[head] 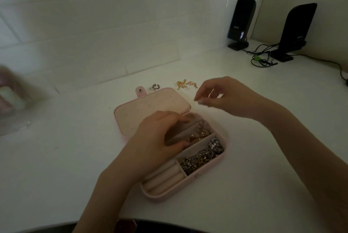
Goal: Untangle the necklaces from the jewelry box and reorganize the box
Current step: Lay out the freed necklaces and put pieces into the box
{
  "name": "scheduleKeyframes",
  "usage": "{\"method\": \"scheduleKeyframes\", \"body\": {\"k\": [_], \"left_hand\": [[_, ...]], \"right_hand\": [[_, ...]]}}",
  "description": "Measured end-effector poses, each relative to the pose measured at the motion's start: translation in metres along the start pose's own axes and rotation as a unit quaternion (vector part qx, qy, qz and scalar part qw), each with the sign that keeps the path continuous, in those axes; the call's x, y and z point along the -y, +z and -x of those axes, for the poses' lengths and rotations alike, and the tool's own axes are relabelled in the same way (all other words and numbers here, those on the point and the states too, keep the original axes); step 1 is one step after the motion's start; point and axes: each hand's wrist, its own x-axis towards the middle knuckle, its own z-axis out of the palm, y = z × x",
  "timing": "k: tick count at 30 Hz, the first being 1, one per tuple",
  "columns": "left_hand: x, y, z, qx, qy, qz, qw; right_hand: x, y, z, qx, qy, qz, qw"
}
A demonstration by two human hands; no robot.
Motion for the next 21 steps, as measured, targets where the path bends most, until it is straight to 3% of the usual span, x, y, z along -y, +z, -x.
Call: {"method": "scheduleKeyframes", "body": {"k": [2,6,11,17,21], "left_hand": [[0.003,0.001,0.003,0.020,-0.011,0.021,1.000],[0.004,-0.003,0.007,0.024,-0.024,0.023,0.999],[0.014,-0.015,0.018,0.015,-0.038,0.030,0.999],[0.027,-0.026,0.027,-0.012,-0.067,0.026,0.997],[0.031,-0.031,0.029,-0.016,-0.072,0.022,0.997]], "right_hand": [[-0.011,0.006,-0.003,-0.048,-0.017,0.053,0.997],[-0.022,0.024,-0.005,0.025,-0.020,0.075,0.997],[-0.017,0.030,-0.007,-0.018,-0.011,0.091,0.996],[-0.019,0.044,-0.006,0.000,-0.029,0.196,0.980],[-0.018,0.044,-0.004,-0.006,-0.033,0.198,0.980]]}}
